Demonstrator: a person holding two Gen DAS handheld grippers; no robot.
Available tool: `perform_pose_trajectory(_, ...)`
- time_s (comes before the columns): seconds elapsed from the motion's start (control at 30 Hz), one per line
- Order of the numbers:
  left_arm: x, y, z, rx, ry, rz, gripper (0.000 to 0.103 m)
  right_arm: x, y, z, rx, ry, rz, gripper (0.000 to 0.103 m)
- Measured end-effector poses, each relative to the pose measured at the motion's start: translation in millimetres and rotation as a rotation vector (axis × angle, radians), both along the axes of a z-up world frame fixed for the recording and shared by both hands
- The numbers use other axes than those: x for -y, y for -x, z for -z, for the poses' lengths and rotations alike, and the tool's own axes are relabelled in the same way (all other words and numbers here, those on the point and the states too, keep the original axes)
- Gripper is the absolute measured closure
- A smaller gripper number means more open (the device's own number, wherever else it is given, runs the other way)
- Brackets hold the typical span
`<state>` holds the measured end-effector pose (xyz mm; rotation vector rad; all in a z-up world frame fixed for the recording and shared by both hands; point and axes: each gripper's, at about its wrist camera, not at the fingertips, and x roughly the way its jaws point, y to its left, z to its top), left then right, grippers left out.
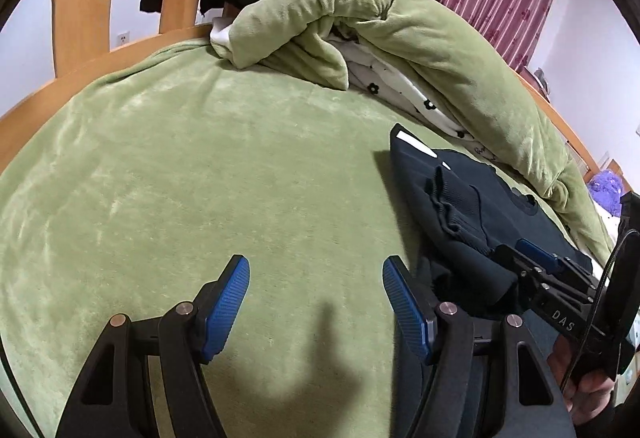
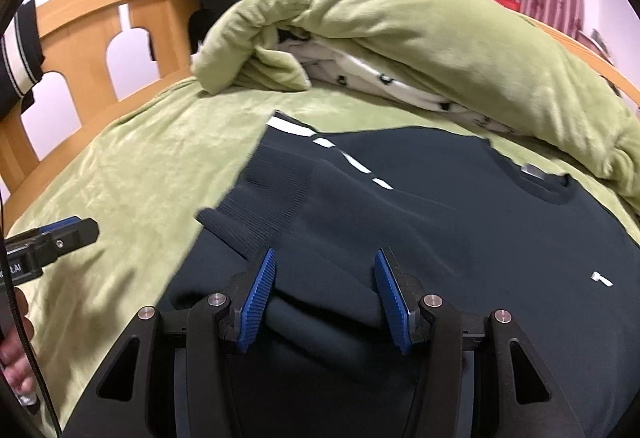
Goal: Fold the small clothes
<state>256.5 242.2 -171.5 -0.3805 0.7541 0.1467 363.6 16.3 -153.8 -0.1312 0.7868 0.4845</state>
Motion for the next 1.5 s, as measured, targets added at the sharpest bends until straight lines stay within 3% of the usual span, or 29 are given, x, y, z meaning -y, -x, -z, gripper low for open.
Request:
perform_pose_trajectory(0.33,2,2,-6,0.008,0.013,0.005,0.036,-37,-6,25,-0.038,0.104,-0.037,0.044)
perform_pose_trajectory(0.37,3,3,-7,0.01,0.013,0.006,0.036,-39,-6,26,-0.037,0.114,-0.04,0.046)
perform_pose_trajectory(0.4,4,3,-9,0.011,0.014,0.007,0.036,-39,-5,25,-0.031,0.112,-0.048,0.062)
perform_pose_trajectory(0.47,6,3,-11,0.012,0.017,0.009,0.036,-36,-2,20,-0.012,0.115,-0.046,0.083)
perform_pose_trajectory(0.5,8,3,-13,0.013,0.018,0.011,0.036,-31,-2,17,-0.009,0.097,-0.039,0.084)
perform_pose_trajectory(0.63,19,4,-22,0.021,0.012,0.023,0.036,8,3,-16,0.033,-0.019,0.018,0.085)
perform_pose_trajectory(0.87,48,9,-38,0.056,-0.015,0.07,0.036,103,10,-79,0.143,-0.079,0.187,0.085)
perform_pose_trajectory(1.0,68,8,-39,0.062,-0.042,0.099,0.036,170,15,-94,0.154,-0.113,0.309,0.086)
perform_pose_trajectory(1.1,80,6,-32,0.045,-0.073,0.115,0.036,220,18,-86,0.098,-0.171,0.386,0.086)
perform_pose_trajectory(1.33,98,1,-19,0.007,-0.091,0.143,0.036,278,37,-28,-0.045,-0.143,0.489,0.086)
perform_pose_trajectory(1.47,107,3,-18,0.008,-0.116,0.162,0.036,294,47,-11,-0.073,-0.127,0.521,0.08)
perform_pose_trajectory(1.5,109,3,-17,0.007,-0.119,0.166,0.036,295,48,-11,-0.07,-0.125,0.522,0.072)
